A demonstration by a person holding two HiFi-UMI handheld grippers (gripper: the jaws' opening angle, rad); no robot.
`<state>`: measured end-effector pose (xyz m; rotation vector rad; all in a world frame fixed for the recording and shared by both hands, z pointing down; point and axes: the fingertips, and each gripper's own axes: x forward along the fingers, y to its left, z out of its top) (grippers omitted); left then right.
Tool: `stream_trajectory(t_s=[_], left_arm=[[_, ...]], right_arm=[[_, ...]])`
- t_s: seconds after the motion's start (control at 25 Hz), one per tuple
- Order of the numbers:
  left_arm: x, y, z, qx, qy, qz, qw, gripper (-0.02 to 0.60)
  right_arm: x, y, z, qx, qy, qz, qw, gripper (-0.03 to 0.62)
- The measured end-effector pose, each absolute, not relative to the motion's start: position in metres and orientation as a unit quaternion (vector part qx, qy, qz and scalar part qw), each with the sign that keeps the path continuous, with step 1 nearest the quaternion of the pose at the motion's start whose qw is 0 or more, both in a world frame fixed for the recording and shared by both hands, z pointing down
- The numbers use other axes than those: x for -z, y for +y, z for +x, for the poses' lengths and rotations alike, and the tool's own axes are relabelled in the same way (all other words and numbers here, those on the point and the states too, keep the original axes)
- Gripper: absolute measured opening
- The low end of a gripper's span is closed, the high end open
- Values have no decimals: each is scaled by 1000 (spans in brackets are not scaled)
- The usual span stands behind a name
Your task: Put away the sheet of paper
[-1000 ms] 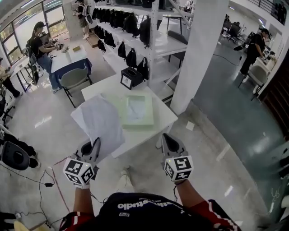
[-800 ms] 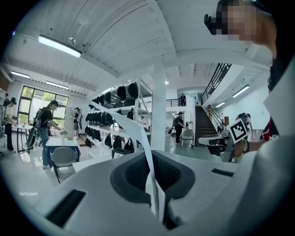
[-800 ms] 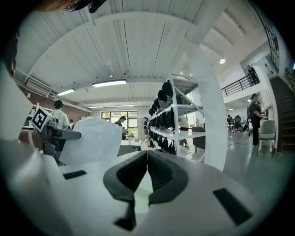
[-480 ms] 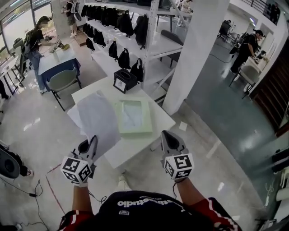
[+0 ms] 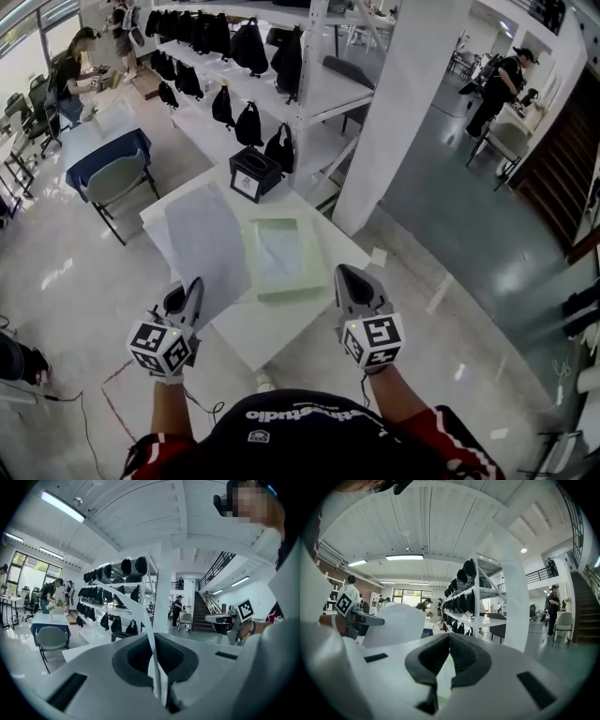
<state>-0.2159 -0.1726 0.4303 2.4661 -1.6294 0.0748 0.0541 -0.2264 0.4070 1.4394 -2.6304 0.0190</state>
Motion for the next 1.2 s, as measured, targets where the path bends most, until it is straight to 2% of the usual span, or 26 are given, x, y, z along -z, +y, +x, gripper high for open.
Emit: stream_trajectory(t_s=[0.44,1.2], left_arm=[[-446,-214,-239,-20,-514,851,107,5],[-505,-271,-236,-42,-495,851,174,5]], right_arm=[[-404,-240,30,6,-858,507,79,3],[-420,-268,36,-4,-858,505,92,3]])
